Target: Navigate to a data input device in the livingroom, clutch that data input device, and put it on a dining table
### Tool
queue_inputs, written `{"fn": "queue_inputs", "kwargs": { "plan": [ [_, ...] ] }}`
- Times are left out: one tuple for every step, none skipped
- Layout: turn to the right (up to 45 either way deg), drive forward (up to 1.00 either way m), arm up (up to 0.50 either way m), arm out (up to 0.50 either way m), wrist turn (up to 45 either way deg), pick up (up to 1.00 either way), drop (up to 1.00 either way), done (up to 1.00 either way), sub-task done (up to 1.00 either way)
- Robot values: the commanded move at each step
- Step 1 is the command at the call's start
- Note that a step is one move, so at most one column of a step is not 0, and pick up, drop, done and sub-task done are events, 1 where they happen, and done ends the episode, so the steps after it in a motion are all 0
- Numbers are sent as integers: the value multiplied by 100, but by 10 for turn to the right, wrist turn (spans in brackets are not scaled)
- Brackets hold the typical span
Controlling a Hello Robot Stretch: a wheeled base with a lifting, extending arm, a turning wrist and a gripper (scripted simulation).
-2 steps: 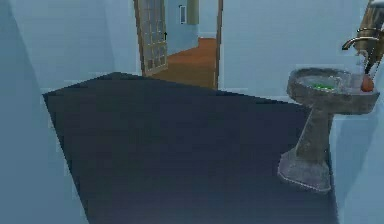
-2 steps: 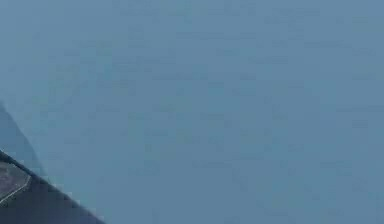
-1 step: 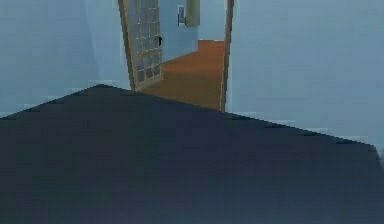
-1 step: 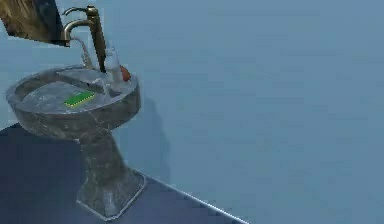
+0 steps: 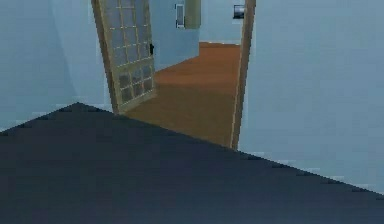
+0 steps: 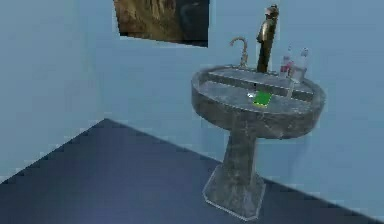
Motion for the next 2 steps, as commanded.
{"fn": "queue_inputs", "kwargs": {
  "plan": [
    [0, 100, 0, 0, 0, 0, 0, 0, 0],
    [0, 100, 0, 0, 0, 0, 0, 0, 0]
  ]
}}
